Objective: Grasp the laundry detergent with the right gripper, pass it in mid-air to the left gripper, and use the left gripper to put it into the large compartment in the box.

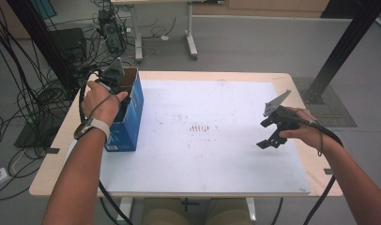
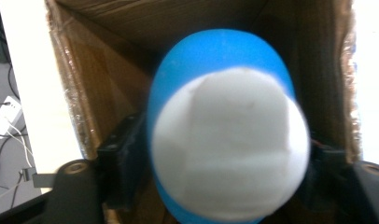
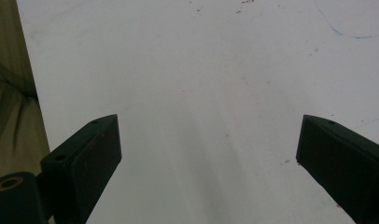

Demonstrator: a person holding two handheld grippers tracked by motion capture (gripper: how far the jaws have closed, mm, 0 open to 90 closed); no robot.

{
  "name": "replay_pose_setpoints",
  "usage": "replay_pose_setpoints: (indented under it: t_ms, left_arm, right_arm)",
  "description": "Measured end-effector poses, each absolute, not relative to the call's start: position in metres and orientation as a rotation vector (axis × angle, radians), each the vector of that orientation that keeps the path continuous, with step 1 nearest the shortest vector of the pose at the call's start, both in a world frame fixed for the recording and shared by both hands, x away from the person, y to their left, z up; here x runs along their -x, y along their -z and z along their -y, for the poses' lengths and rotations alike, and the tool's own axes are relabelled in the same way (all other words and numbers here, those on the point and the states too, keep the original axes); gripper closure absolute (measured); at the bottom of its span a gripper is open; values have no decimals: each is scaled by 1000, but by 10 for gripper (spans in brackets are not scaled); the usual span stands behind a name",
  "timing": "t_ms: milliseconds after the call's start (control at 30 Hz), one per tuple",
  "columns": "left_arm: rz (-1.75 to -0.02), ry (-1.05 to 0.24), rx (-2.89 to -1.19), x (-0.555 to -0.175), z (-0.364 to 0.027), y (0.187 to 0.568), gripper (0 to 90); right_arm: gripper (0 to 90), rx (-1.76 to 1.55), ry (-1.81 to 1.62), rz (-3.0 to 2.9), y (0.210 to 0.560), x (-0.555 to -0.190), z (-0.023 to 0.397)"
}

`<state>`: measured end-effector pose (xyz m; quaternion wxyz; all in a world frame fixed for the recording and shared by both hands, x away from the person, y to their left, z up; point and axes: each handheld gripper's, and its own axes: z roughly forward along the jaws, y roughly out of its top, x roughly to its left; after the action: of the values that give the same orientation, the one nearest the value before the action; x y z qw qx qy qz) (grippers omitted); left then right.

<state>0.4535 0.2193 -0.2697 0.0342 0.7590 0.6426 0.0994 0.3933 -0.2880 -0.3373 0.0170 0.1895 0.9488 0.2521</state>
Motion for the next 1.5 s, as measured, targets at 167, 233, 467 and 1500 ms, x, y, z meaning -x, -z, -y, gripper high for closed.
replay_pose_setpoints:
  t_ms: [167,233,467,1500]
  left_arm:
    - [-1955,-303,-2328,-452,-221,268,284]
    - [-1951,-306,-2327,-452,-221,267,280]
    - [-1937,-327,-2311,-449,-222,258,240]
    - [-1419,-406,-2499,-428,-150,173,72]
  right_arm:
    - [67,-576,-782,-2953,337,-393,286]
    - [67,-575,-781,-2953,336,-393,285]
    - [66,-574,-778,-2952,334,-392,285]
    - [66,-596,-752,-2934,324,-382,292]
